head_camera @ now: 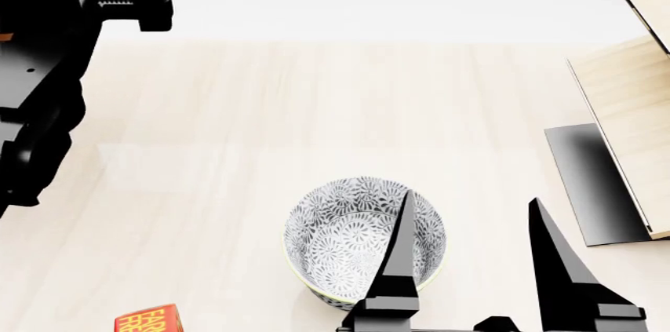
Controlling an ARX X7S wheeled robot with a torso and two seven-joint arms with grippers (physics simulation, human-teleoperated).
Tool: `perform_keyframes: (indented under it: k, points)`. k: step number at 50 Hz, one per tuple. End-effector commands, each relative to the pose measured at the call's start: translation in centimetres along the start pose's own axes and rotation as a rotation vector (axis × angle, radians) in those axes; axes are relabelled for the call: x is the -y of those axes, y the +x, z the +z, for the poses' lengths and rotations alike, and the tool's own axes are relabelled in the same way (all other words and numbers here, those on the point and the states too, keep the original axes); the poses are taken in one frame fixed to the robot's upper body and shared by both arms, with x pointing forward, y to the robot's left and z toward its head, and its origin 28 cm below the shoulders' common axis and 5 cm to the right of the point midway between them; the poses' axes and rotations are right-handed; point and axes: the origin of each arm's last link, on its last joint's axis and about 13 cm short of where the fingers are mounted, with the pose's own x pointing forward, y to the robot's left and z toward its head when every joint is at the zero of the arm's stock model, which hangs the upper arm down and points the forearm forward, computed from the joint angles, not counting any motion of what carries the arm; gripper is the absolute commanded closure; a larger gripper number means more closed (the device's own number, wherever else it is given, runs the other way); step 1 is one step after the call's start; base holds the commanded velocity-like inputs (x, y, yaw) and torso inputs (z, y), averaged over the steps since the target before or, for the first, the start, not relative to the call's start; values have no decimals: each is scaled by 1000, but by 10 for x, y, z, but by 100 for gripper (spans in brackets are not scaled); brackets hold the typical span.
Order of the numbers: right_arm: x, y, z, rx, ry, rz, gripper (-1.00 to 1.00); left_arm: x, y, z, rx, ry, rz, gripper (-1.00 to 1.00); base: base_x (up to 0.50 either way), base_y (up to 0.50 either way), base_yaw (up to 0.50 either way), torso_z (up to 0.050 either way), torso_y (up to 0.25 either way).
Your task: Close the top drawer of the cabinet.
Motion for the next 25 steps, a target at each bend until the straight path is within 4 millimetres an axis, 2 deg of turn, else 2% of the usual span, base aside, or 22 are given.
perform_keyframes:
  k: [1, 25]
  points:
    - [-1, 0, 0, -1, -1, 4, -100, -20, -1, -15, -42, 22, 77, -100, 0, 0, 0, 0, 0]
    - [-3, -1, 0, -2, -4, 14, -100, -48, -2, -24, -63, 70, 150, -100, 0, 0, 0, 0, 0]
